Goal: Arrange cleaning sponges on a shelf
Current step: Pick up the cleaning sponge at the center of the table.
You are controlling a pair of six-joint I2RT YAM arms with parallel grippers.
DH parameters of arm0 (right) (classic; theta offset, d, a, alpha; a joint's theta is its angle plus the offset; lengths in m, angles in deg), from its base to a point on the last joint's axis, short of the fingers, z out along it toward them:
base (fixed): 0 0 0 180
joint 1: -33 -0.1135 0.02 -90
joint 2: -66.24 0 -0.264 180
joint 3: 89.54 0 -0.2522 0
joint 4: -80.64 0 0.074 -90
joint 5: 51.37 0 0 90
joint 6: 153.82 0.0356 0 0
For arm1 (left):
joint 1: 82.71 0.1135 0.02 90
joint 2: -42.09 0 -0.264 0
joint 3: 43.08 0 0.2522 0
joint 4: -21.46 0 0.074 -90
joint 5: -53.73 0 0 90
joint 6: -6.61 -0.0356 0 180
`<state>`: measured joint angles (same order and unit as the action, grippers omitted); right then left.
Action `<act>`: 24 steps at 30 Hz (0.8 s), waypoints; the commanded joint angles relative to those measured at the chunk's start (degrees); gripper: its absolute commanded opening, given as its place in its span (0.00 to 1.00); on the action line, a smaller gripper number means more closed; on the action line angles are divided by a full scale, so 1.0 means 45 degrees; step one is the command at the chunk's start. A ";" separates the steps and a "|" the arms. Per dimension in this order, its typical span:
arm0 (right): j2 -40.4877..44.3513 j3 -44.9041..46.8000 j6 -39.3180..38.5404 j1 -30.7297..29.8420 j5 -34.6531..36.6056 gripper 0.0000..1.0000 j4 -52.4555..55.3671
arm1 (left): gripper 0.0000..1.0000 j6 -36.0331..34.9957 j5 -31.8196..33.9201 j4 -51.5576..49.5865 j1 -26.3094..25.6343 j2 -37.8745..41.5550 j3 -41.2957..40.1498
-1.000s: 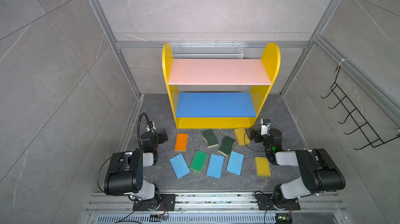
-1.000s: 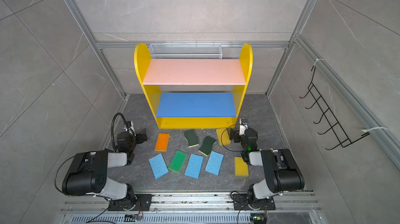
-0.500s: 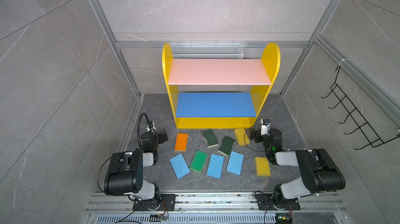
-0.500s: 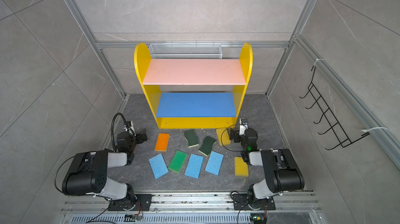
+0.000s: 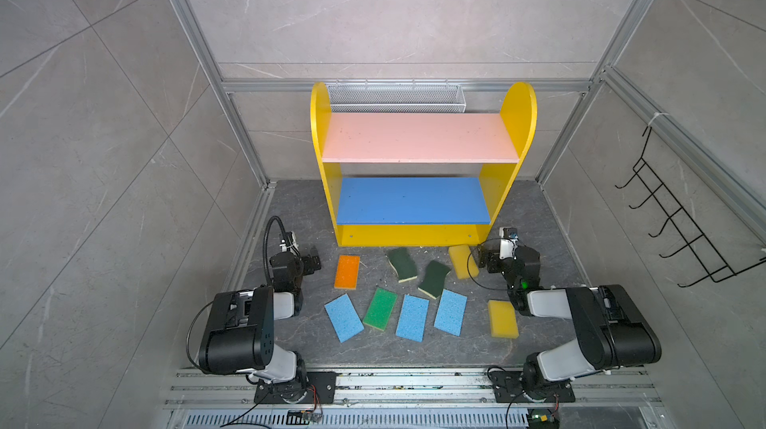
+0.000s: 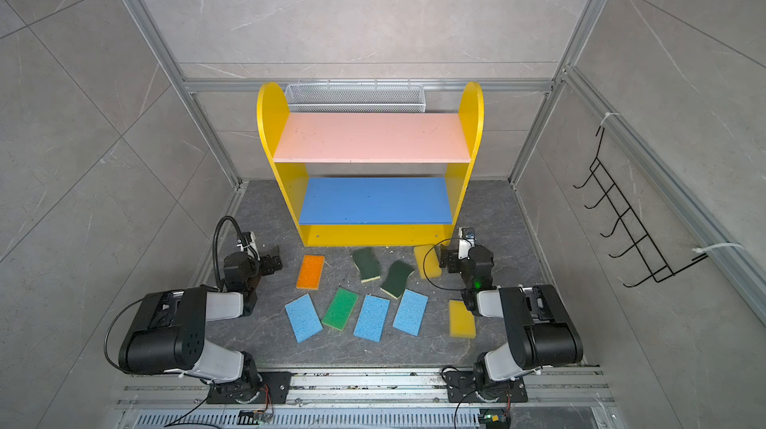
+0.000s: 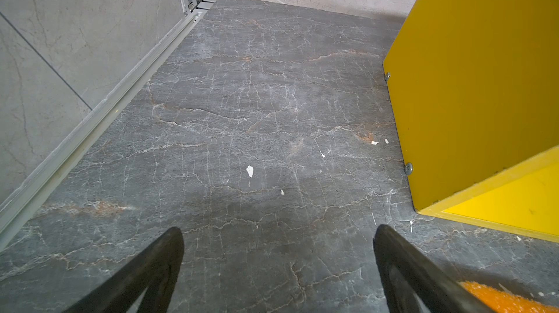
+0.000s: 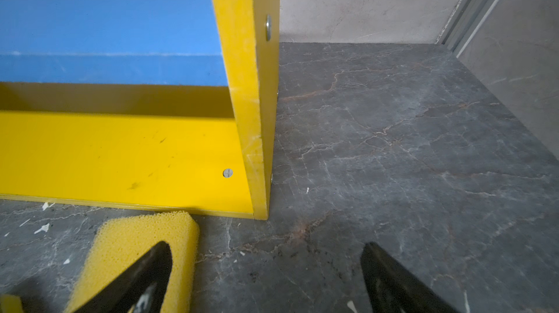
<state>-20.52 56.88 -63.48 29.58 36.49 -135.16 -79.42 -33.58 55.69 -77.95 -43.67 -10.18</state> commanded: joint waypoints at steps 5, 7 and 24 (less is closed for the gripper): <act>0.0015 -0.0304 -0.0182 -0.0118 0.0238 0.99 0.0115 | 1.00 -0.0348 0.0045 0.0254 -0.0026 -0.0020 0.0240; 0.0004 -0.0304 -0.0179 -0.0121 0.0256 0.99 0.0115 | 1.00 -0.0342 0.0045 0.0254 -0.0032 -0.0025 0.0239; 0.0015 -0.0336 -0.0303 -0.0159 0.0024 0.99 0.0198 | 1.00 -0.0358 0.0064 0.0254 -0.0023 -0.0025 0.0237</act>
<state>-20.52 56.84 -63.70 29.25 37.08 -135.14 -79.42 -33.58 55.69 -77.95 -43.67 -10.18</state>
